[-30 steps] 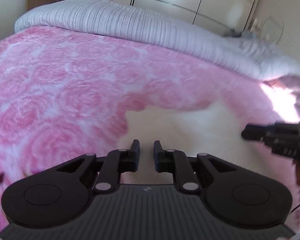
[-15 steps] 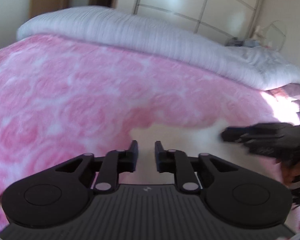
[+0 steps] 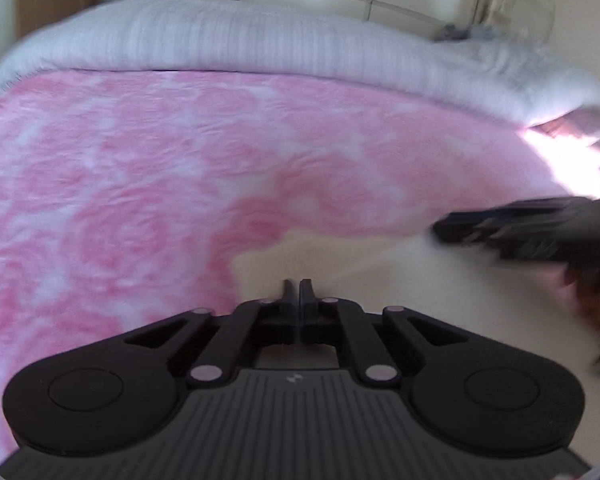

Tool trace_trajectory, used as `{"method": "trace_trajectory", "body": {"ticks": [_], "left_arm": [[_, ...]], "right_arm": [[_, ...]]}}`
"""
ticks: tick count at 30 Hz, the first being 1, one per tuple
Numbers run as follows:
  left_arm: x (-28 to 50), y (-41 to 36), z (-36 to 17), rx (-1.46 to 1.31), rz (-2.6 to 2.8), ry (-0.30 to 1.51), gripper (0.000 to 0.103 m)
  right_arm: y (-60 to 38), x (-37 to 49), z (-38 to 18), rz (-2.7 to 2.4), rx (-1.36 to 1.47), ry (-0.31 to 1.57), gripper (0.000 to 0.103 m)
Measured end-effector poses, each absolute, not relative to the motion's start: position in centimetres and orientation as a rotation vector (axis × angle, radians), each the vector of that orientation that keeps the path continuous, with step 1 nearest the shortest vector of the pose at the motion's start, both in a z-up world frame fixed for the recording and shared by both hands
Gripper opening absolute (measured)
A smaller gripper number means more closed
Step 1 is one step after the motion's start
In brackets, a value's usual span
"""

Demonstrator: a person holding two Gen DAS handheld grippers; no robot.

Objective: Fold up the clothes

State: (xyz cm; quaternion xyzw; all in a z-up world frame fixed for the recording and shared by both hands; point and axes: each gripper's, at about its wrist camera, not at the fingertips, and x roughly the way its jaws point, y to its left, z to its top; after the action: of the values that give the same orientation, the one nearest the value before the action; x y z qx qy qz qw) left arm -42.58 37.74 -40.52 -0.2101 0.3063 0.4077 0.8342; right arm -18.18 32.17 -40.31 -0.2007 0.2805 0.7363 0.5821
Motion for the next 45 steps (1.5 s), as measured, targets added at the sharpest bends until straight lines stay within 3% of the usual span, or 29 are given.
{"method": "trace_trajectory", "body": {"ticks": [5, 13, 20, 23, 29, 35, 40, 42, 44, 45], "left_arm": [[-44.7, 37.7, -39.3, -0.539, 0.896, 0.586, 0.002], [-49.6, 29.2, -33.4, -0.555, 0.816, 0.440, 0.002], [-50.3, 21.2, -36.5, -0.615, 0.820, 0.483, 0.002], [-50.0, 20.3, -37.1, -0.650, 0.867, 0.479, 0.003], [-49.5, 17.4, -34.4, -0.594, 0.926, 0.515, 0.002], [-48.9, 15.8, -36.0, -0.595, 0.990, 0.602, 0.002], [-47.9, 13.8, -34.2, -0.555, 1.044, 0.666, 0.003], [-47.7, 12.4, -33.7, -0.525, 1.068, 0.709, 0.009], [-47.5, 11.1, -33.5, -0.510, 1.087, 0.751, 0.016], [-47.5, 10.3, -33.4, -0.509, 1.091, 0.763, 0.017]], "right_arm": [[31.4, -15.7, -39.9, 1.662, -0.329, 0.796, 0.026], [20.1, -16.4, -33.6, 1.675, -0.318, 0.695, 0.026], [9.2, -22.8, -34.8, 1.696, -0.353, 0.769, 0.026], [8.5, -25.5, -36.5, 1.640, -0.467, 0.678, 0.026], [7.8, -26.5, -33.7, 1.592, -0.469, 0.699, 0.026], [6.5, -27.6, -36.9, 1.548, -0.517, 0.762, 0.026], [6.4, -28.3, -35.3, 1.515, -0.544, 0.769, 0.026], [5.3, -28.3, -34.8, 1.511, -0.529, 0.779, 0.028], [4.4, -27.9, -34.9, 1.493, -0.506, 0.823, 0.042], [3.9, -27.9, -35.1, 1.481, -0.496, 0.849, 0.045]]}}
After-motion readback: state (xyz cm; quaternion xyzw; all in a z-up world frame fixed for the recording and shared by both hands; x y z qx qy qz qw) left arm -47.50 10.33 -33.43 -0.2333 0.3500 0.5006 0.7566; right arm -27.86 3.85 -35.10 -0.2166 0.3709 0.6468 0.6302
